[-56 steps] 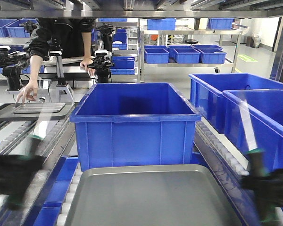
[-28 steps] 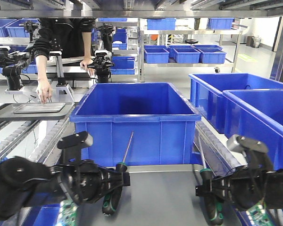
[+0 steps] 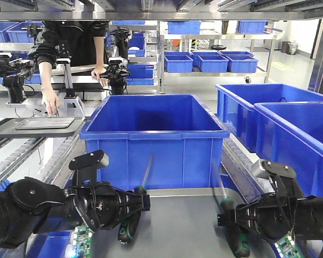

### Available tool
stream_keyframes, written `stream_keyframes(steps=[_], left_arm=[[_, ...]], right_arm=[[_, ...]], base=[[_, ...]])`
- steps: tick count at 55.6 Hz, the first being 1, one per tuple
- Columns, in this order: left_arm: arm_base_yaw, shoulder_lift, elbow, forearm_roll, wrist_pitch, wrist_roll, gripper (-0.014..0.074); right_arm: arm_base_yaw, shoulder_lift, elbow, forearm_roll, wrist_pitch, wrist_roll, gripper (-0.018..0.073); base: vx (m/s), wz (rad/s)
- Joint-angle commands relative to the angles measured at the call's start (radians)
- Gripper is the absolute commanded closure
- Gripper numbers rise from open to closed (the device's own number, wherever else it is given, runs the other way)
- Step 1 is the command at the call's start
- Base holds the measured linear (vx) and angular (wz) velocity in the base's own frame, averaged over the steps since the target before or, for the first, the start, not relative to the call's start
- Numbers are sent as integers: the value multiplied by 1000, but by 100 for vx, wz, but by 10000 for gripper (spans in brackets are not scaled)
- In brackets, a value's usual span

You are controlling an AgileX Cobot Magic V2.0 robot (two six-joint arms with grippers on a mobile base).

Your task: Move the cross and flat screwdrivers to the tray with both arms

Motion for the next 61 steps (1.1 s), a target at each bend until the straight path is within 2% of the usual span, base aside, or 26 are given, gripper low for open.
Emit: stream_keyframes(steps=[1,5,10,15,18,21,25,27,28,34,38,42,50,61], left_arm=[[-4,-46,-38,-31,-8,1,88],[-4,-49,-38,-31,0,5,43],[-4,-64,-38,-24,20,40,31],[-4,-97,-38,-15,44,68,79],[-3,-127,-38,29,68,72,154],[-1,-166,-38,113,109,67,282],[-1,-230,-38,248,172,51,457],[-1,-268,-38,315,214,27,564],[-1,-281,-38,356,236,13,606],[-1,-395,-38,591,363,-113,601],[-4,-476,-12,690,423,-179,596],[-4,-580,76,690,403,-174,595],[-4,-809,316,647,260,-175,595],[-4,-1109,540,623,196,-174,595]], right_arm=[[1,-37,-32,48,-3,-9,13],[1,-44,-32,46,7,-9,-40],[-1,-72,-32,45,14,-9,-45],[-2,-130,-32,24,18,-9,23],[-2,-172,-32,-20,19,0,122],[-2,-230,-32,-66,26,29,269],[-2,-325,-32,-172,51,93,508],[-2,-381,-32,-239,72,118,574],[-2,-410,-32,-270,85,134,573],[-2,-563,-28,-411,159,233,571],[-2,-691,18,-455,160,249,569],[-1,-806,111,-445,96,236,568],[-1,-1074,326,-419,-38,234,567],[-1,-1295,468,-419,-52,254,567]], base=[[0,0],[0,0],[0,0],[0,0],[0,0],[0,0],[0,0],[0,0],[0,0],[0,0],[0,0],[0,0],[0,0],[0,0]])
